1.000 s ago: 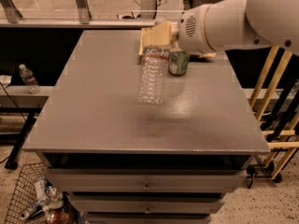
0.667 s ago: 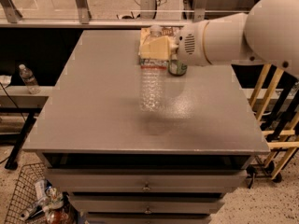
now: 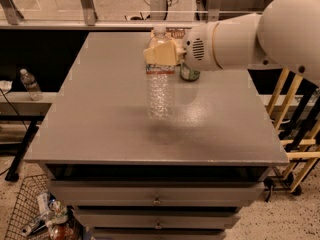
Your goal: Place water bottle upright
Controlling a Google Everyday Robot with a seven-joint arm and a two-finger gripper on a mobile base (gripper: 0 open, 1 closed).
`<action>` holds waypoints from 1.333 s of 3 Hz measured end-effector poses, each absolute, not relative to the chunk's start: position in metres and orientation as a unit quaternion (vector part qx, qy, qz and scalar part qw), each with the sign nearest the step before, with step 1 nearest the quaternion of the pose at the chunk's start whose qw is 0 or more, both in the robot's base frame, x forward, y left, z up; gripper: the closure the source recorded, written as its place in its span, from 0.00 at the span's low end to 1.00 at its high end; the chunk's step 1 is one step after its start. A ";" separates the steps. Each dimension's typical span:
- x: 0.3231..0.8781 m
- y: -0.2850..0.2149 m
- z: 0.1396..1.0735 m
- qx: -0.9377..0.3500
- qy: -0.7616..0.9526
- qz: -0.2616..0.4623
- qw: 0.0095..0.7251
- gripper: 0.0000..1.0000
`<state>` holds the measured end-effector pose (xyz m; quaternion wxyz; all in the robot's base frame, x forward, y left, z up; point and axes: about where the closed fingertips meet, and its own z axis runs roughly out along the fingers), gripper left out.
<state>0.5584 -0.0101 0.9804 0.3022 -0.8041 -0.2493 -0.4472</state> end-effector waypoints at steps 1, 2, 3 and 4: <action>0.559 -0.009 0.977 -0.788 -0.273 -0.469 0.291 1.00; 0.561 -0.012 0.970 -0.742 -0.305 -0.528 0.277 1.00; 0.559 -0.017 0.969 -0.689 -0.331 -0.586 0.270 1.00; 0.552 -0.015 0.973 -0.639 -0.371 -0.626 0.250 1.00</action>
Offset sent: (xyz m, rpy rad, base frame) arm 0.0038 -0.0137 -0.0137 -0.0298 -0.5090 0.0923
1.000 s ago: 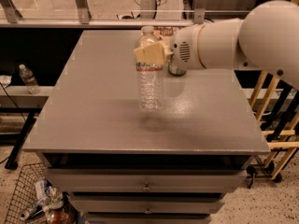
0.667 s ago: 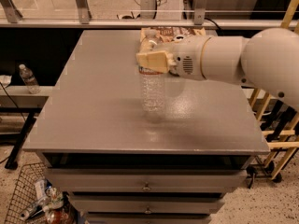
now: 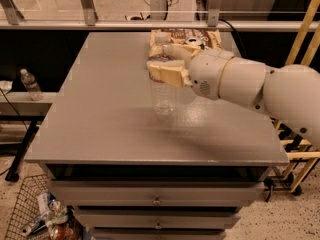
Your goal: Place water bottle upright
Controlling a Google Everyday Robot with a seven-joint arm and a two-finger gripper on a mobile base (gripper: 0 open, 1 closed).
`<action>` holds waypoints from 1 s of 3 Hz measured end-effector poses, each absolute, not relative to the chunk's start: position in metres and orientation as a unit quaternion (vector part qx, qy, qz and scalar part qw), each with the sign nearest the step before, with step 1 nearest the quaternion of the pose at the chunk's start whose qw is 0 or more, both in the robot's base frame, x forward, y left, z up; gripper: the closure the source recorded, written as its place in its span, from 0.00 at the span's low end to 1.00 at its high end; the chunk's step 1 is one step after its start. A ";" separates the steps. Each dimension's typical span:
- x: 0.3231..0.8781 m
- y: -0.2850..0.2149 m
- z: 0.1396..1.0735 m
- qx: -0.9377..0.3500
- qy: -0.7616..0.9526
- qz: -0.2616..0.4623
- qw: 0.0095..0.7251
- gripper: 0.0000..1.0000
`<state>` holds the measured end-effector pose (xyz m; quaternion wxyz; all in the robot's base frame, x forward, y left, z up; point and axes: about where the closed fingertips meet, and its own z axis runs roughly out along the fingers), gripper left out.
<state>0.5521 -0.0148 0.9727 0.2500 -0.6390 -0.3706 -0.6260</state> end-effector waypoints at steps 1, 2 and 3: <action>0.550 -0.011 0.967 -0.609 -0.409 -0.645 0.212 1.00; 0.553 -0.009 0.960 -0.594 -0.429 -0.652 0.195 1.00; 0.557 -0.008 0.954 -0.591 -0.434 -0.652 0.192 1.00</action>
Offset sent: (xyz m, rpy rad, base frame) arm 0.0055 0.0037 -0.0227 -0.1522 -0.2279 0.0363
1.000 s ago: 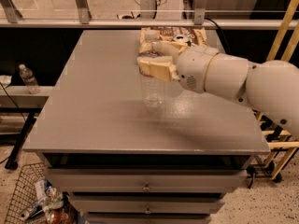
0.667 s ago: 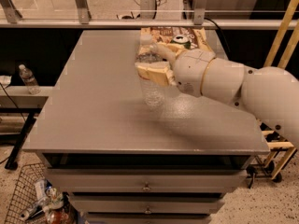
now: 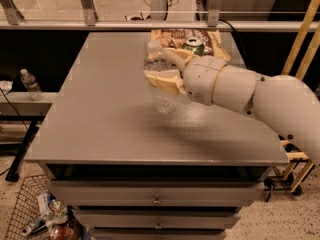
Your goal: Place water bottle upright
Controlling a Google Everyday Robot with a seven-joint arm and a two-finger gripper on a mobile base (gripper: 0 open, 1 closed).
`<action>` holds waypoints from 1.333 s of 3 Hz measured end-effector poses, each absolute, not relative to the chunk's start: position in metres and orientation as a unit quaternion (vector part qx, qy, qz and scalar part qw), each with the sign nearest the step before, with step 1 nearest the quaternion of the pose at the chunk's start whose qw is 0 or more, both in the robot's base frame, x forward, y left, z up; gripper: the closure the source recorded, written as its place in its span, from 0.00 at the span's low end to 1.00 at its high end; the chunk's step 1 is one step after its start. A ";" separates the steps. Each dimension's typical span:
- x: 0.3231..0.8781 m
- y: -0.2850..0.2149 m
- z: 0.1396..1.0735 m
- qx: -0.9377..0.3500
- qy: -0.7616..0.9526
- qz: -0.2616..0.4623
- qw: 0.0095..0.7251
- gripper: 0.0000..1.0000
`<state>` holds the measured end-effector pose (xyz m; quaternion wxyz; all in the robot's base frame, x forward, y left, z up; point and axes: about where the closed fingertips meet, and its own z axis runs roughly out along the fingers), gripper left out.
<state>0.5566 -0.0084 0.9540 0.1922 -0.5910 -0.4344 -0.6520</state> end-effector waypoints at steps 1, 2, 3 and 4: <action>0.558 -0.010 0.953 -0.593 -0.428 -0.651 0.205 1.00; 0.557 -0.013 0.953 -0.595 -0.420 -0.651 0.215 1.00; 0.557 -0.013 0.953 -0.595 -0.419 -0.651 0.216 1.00; 0.560 -0.023 0.949 -0.613 -0.395 -0.641 0.239 1.00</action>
Offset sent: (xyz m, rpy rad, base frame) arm 0.0003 -0.0133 -0.0006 0.0626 0.0392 0.0057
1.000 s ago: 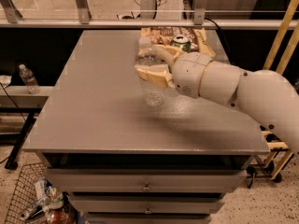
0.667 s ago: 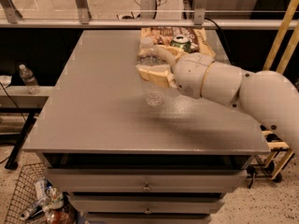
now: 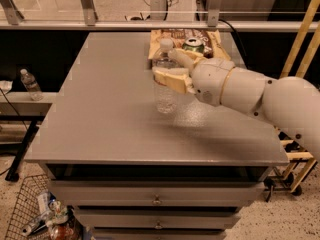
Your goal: Place water bottle upright
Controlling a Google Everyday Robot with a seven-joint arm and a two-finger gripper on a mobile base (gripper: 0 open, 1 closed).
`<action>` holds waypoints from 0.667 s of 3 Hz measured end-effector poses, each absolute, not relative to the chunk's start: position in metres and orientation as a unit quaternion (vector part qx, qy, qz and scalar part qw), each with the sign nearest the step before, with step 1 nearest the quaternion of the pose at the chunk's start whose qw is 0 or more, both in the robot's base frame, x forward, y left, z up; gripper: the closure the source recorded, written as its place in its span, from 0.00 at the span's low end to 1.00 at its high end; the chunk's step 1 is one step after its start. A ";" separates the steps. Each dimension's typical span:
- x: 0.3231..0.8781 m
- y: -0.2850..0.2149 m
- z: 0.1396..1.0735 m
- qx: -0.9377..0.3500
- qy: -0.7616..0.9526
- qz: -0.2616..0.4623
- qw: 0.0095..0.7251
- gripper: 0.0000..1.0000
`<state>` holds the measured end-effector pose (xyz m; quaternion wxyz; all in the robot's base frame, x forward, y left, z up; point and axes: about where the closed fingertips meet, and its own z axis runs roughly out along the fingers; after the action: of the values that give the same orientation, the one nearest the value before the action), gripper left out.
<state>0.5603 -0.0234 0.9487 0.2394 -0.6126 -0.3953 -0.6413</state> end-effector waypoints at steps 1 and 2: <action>0.568 -0.027 0.943 -0.623 -0.386 -0.634 0.249 1.00; 0.568 -0.027 0.945 -0.623 -0.386 -0.634 0.249 0.83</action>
Offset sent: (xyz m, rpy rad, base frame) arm 0.0079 -0.0034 -0.0057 0.0130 0.0340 -0.0040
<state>0.5682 -0.0268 0.9453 0.2489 -0.6226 -0.3857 -0.6337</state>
